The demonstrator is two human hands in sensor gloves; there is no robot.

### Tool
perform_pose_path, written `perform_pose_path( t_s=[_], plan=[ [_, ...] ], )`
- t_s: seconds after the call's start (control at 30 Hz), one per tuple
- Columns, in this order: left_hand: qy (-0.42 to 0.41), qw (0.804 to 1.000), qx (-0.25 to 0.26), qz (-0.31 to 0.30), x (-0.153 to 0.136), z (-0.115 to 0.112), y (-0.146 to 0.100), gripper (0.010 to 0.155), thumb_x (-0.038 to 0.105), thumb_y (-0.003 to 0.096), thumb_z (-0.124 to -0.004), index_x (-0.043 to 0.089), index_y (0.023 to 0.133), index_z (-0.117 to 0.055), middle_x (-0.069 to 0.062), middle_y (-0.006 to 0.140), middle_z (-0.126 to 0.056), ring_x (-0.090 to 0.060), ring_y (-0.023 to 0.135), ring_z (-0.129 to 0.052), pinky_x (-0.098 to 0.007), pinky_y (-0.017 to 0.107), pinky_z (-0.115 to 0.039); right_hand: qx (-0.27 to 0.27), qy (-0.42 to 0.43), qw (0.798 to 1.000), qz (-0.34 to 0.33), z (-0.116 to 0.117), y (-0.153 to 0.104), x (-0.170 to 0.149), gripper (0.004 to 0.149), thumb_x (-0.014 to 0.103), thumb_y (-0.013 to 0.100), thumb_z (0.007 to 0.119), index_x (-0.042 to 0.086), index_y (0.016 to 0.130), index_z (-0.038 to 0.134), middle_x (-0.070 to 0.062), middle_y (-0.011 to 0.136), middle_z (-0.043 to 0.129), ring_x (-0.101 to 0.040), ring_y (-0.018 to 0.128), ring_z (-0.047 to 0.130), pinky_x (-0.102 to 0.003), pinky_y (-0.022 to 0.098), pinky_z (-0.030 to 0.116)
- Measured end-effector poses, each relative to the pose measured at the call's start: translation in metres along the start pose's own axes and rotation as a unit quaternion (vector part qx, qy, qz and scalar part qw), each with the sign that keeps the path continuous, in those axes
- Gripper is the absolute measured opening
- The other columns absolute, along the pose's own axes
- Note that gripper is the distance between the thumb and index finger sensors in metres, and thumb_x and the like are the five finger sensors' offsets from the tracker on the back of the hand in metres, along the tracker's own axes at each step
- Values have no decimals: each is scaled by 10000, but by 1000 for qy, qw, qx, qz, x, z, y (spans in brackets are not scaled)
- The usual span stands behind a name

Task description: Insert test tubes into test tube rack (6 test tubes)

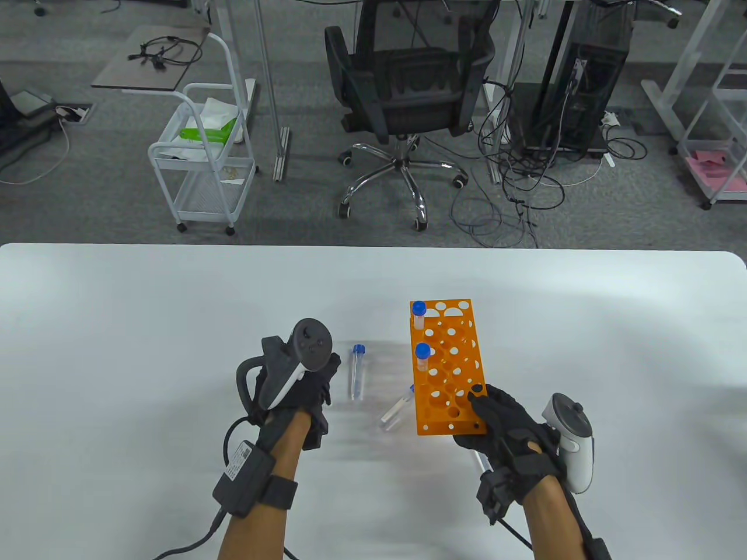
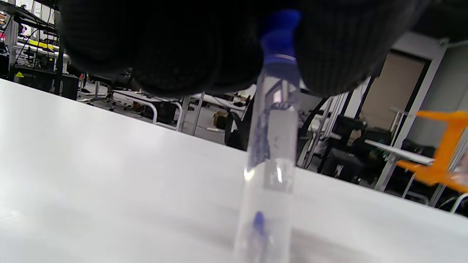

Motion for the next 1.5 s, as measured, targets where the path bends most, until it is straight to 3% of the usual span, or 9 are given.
perform_pose_path(
  t_s=[0.17,0.37,0.73,1.1,1.5],
  plan=[
    [-67,996,53,-7,8,0,-19,512,443,392,-869,252,864,-821,-51,675,-976,-185,470,-988,-445,418,-851,1,-8,1000,6,3,2,-3,543,437,513,660,224,965,449,-177,1106,194,-421,954,605,-542,660,700],
    [-65,996,50,-32,19,3,-27,515,428,399,-865,260,882,-801,-55,722,-959,-193,507,-983,-448,437,-845,-1,-11,1000,8,2,2,-3,542,437,514,658,225,966,448,-176,1106,192,-420,955,604,-541,661,699],
    [-92,987,80,-100,50,39,-54,518,421,408,-868,256,895,-805,-66,758,-959,-195,508,-992,-444,417,-842,-8,-5,1000,6,0,2,-4,544,439,514,653,225,967,442,-178,1105,189,-420,955,602,-538,662,698],
    [-134,966,101,-198,96,67,-91,519,428,405,-872,255,891,-813,-61,749,-971,-189,493,-1001,-436,402,-849,-7,-4,1000,7,-1,2,-5,545,440,515,650,227,969,436,-175,1105,184,-416,963,595,-535,670,693],
    [-97,964,96,-228,116,55,-98,523,421,404,-876,260,897,-806,-59,772,-968,-183,496,-1002,-431,405,-849,-3,0,1000,5,0,2,-5,544,436,514,651,226,969,438,-176,1105,184,-419,962,595,-536,669,694]
  ],
)
Point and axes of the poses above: the tracker on the back of each hand, its own x axis roughly to the thumb side, its own y axis roughly from the wrist to the fingertips, z = x × y, the point moved 4 cm from there along y, roughly from the wrist to the fingertips
